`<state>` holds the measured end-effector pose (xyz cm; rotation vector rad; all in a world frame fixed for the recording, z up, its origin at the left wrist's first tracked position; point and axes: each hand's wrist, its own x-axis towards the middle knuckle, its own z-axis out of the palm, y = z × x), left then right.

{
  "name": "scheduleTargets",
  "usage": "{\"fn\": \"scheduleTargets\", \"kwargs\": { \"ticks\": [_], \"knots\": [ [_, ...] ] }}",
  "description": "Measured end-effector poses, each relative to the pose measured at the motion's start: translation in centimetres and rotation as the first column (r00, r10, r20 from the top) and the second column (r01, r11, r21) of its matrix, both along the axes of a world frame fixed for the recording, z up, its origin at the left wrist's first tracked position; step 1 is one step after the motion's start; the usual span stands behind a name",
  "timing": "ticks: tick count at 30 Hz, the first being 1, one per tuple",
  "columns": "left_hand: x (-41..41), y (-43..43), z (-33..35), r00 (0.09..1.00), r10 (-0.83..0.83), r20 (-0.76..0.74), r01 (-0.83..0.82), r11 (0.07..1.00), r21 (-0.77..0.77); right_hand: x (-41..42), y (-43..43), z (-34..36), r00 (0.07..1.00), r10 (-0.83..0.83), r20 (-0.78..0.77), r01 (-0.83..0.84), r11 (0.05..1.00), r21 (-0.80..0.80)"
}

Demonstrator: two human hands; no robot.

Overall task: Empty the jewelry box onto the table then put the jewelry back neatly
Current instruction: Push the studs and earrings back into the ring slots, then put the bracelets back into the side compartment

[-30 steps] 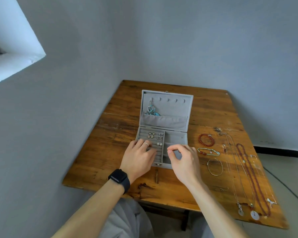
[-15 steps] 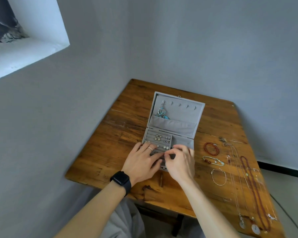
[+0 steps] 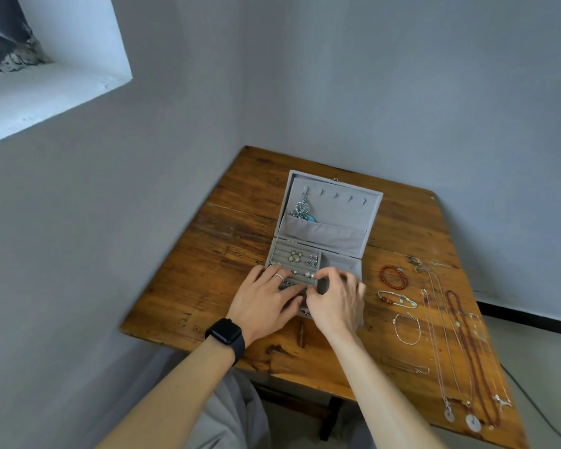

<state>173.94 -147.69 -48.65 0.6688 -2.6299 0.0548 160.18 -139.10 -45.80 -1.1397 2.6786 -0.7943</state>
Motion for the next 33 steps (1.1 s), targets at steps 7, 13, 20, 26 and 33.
{"fn": "scheduleTargets", "kwargs": {
  "ticks": [7, 13, 20, 26, 33],
  "knots": [
    [0.0, 0.0, 0.2, 0.999, 0.008, 0.047, -0.008, 1.0, 0.0, -1.0, -0.5, 0.7, 0.989, 0.003, 0.147, -0.014, 0.997, 0.072],
    [-0.1, 0.2, 0.8, 0.995, 0.005, 0.096, -0.006, 1.0, 0.005, -0.9, 0.0, 0.5, 0.979, 0.008, 0.203, -0.012, 1.0, 0.019],
    [-0.1, 0.3, 1.0, 0.994, -0.001, 0.107, 0.001, 1.0, -0.004, -0.4, 0.0, 0.7, 0.986, -0.024, 0.165, 0.028, 0.999, -0.019],
    [-0.2, 0.5, 1.9, 0.989, 0.011, 0.148, -0.015, 1.0, 0.021, -0.6, 0.2, 0.4, 0.99, 0.018, 0.138, -0.012, 0.999, -0.041],
    [-0.4, 0.6, 3.0, 0.983, 0.038, 0.18, -0.056, 0.993, 0.1, -1.2, 1.5, 0.1, 0.977, 0.143, 0.16, -0.124, 0.984, -0.124]
  ]
}}
